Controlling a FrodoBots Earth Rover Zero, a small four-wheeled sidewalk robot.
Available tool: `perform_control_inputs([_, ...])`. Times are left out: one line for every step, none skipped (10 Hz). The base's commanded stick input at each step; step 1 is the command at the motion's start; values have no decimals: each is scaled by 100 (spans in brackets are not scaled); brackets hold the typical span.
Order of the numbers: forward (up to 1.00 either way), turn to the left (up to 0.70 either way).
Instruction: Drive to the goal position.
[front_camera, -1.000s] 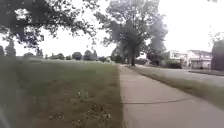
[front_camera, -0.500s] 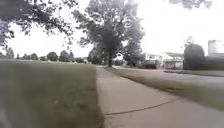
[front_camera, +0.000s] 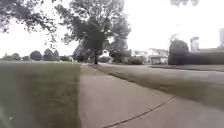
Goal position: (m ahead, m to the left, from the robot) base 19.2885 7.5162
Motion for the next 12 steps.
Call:
perform_control_inputs([70,0])
perform_control_inputs([70,0])
perform_control_inputs([70,0])
perform_control_inputs([70,0])
perform_control_inputs([70,0])
perform_control_inputs([70,0])
perform_control_inputs([70,0])
perform_control_inputs([70,0])
perform_control_inputs([70,0])
perform_control_inputs([70,0])
perform_control_inputs([70,35])
perform_control_inputs([70,35])
